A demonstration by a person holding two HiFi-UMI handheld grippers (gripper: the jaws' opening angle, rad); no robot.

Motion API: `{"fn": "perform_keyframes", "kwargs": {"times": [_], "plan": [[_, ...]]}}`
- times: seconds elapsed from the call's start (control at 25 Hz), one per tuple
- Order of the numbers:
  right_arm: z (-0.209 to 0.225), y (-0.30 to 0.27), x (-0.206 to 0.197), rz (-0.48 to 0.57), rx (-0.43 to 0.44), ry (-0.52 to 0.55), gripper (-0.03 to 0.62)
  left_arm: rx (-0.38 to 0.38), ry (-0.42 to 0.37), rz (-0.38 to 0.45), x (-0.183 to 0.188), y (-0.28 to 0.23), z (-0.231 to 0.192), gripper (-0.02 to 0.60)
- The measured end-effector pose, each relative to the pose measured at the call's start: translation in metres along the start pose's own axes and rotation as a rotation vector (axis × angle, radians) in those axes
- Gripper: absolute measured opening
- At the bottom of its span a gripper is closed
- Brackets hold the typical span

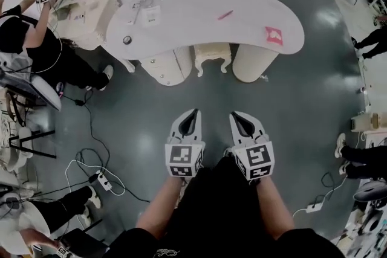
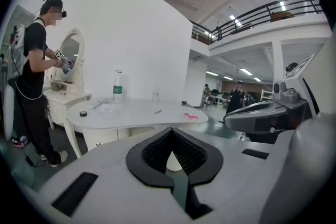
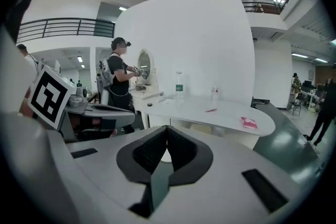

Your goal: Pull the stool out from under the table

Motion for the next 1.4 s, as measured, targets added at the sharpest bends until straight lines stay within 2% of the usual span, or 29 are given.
{"fn": "perform_keyframes", "kwargs": {"times": [0.2, 0.36, 0.44, 0.52, 0.64, 0.72, 0.88, 1.12, 1.24, 1.4], "plan": [[0.046, -0.037, -0.017, -0.041, -0.058, -0.037, 0.006, -0.038, -0.034, -0.047, 0.001, -0.061, -0.007, 0.006], [0.081, -0.095, -0.041, -0.085, -0.028, -0.04, 0.006, -0.02, -0.088, -0.109, -0.004, -0.121, -0.026, 0.006], [0.101, -0.131, -0.053, -0.117, 0.008, -0.002, 0.006, -0.015, -0.138, -0.135, -0.004, -0.158, -0.04, 0.006], [0.122, -0.168, -0.071, -0.126, 0.044, 0.088, 0.006, -0.04, -0.216, -0.145, -0.011, -0.197, -0.053, 0.006], [0.138, -0.215, -0.113, -0.104, 0.085, 0.268, 0.006, -0.086, -0.326, -0.157, -0.04, -0.247, -0.077, 0.006], [0.139, -0.24, -0.145, -0.092, 0.124, 0.34, 0.006, -0.101, -0.377, -0.152, -0.063, -0.272, -0.092, 0.006], [0.139, -0.277, -0.207, -0.075, 0.17, 0.312, 0.006, -0.078, -0.429, -0.154, -0.12, -0.306, -0.12, 0.006], [0.143, -0.317, -0.284, -0.097, 0.091, 0.378, 0.006, -0.083, -0.605, -0.167, -0.202, -0.357, -0.138, 0.006], [0.145, -0.338, -0.312, -0.095, 0.08, 0.418, 0.006, -0.051, -0.62, -0.171, -0.224, -0.384, -0.152, 0.006], [0.147, -0.367, -0.336, -0.076, 0.062, 0.41, 0.006, 0.016, -0.64, -0.135, -0.238, -0.41, -0.178, 0.006]]}}
Point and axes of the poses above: the fingertips, and each gripper's own axes: y backward along the fingers, z to its right, x out of its top, the point moved 9 cm from there along y, backward along the fingers, and after that the axes turned 11 degrees about y, right-handed, at the moved point
